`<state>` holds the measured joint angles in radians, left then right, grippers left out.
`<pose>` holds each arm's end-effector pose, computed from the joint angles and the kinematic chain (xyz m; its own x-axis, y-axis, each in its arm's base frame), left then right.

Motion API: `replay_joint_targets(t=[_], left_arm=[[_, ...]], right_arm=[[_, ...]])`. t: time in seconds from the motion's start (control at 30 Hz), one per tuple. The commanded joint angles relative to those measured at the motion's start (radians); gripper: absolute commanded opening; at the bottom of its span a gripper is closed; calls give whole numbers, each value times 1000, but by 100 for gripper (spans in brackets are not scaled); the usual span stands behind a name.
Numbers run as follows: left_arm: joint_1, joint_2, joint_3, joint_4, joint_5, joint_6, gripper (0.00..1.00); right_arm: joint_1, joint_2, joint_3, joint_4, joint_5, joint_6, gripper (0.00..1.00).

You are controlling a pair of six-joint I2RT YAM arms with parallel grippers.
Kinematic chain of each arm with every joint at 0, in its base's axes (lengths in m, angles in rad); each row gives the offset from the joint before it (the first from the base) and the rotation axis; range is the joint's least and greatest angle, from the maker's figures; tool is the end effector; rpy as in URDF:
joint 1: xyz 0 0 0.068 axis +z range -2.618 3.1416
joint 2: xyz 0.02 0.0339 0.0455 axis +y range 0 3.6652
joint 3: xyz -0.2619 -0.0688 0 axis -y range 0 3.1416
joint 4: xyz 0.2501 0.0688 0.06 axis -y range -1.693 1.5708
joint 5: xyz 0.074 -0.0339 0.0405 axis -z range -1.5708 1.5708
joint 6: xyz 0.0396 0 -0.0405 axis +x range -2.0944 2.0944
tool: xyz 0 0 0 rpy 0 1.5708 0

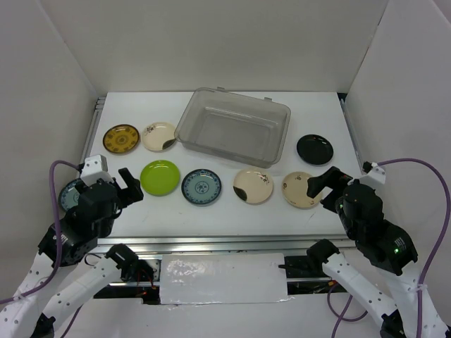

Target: Place the plates into the plastic bin on the countertop

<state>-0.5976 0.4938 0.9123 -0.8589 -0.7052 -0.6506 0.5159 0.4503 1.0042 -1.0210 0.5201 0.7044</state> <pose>0.0870 -0.0281 0.3497 -0.2464 -0.3902 -0.8872 -0.2582 0.9087 -0.3280 0.0637 0.0135 0.3613 -0.3257 0.4613 -0.8253 0.2216 0.8858 0.4077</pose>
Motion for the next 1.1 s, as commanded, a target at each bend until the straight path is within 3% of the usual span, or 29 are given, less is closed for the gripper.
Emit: replay_joint_targets(t=[0.0,0.3,0.5,0.67,0.87,1.07], left_arm=[[-4,-8,17,46,1,23,99],[-4,-14,16,47,6,28,99],[-4,-15,16,49,9,29,99],[-4,-32,16,52,16,34,99],[-4,-52,13,55,23,39,99],[-5,-54,13,60,29,42,99]], right_arm=[[-5,-1,20,-17,44,20,100],[-8,-16,-27,-5,44,85,100],[-72,22,-255,165,-81,234,100],[-302,77,-476,395,-302,323,100],[-538,102,-668,574,-397,339,98],[-681,163,-779,718,-492,325,93]])
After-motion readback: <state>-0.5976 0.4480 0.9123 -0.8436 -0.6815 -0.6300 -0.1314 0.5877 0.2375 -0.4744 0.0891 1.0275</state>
